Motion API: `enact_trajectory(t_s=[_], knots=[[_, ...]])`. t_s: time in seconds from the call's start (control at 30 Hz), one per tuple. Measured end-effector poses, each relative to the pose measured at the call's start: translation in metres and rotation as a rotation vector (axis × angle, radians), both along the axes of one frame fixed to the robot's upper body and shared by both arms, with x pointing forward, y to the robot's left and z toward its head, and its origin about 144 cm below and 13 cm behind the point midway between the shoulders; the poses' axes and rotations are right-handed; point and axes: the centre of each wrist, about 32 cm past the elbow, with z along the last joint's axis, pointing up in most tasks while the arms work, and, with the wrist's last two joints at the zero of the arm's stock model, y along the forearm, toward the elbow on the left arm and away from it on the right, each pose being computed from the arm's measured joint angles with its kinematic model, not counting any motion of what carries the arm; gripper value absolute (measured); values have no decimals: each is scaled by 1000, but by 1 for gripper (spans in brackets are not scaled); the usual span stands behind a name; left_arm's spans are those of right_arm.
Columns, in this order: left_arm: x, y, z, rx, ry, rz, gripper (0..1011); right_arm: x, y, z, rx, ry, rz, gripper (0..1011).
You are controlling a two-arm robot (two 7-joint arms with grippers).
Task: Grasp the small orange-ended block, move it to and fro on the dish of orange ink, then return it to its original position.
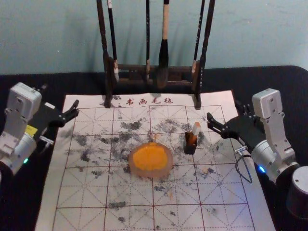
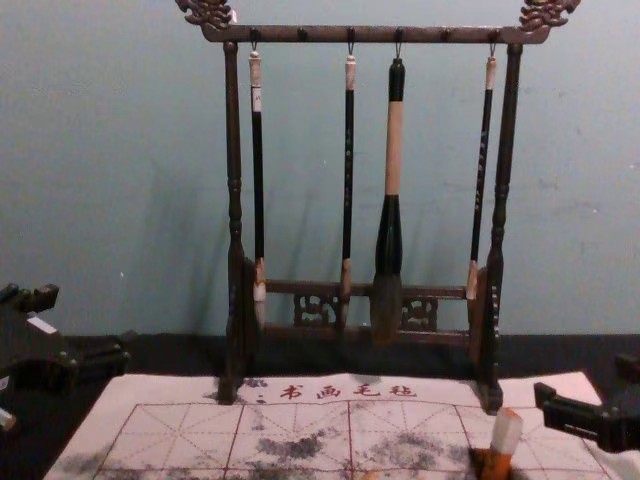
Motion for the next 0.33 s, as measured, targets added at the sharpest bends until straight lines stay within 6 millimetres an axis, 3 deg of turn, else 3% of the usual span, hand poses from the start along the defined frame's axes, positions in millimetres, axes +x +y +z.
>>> enact_trajectory(t_s=[0.33], knots=[[0,0,0,0,0,0,1001,0,0,0,0,-3,0,1000]])
